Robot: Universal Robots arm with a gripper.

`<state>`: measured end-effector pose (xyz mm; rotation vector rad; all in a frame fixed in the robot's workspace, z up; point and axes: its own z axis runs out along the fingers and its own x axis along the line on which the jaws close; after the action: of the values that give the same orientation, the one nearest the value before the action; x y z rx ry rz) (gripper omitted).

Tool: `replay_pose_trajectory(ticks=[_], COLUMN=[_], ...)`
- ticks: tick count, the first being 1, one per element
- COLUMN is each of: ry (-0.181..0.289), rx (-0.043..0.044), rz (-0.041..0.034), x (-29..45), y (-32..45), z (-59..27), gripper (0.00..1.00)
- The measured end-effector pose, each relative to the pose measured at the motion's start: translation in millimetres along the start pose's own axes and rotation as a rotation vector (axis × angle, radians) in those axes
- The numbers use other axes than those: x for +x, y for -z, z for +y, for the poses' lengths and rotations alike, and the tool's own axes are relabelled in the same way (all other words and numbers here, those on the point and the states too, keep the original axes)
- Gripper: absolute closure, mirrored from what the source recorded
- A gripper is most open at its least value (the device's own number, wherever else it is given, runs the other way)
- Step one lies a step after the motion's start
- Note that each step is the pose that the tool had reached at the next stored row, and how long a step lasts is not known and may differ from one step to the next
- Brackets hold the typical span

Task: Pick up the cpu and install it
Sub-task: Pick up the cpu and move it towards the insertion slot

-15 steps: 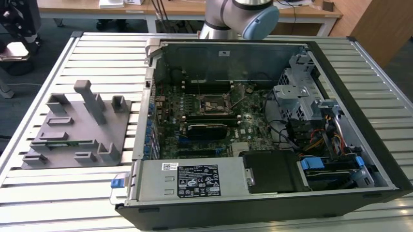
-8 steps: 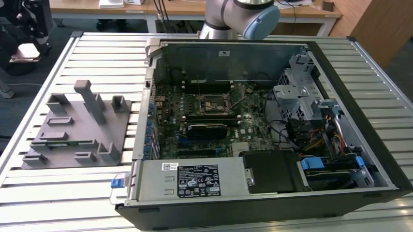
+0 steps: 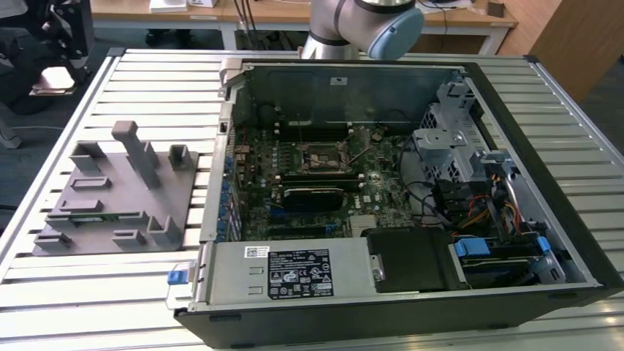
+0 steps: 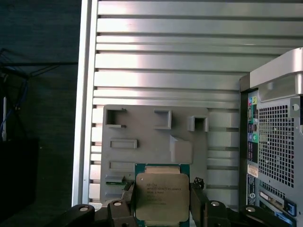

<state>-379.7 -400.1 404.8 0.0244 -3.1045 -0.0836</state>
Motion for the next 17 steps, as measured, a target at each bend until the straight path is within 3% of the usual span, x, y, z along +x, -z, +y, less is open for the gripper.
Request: replay_pose_trajectory(ticks=[17], ry=[0.000], rx=[-0.0001], rz=[0.0000], x=[-37.8], y=[-2.1], z=[-0.7], gripper=[0.46])
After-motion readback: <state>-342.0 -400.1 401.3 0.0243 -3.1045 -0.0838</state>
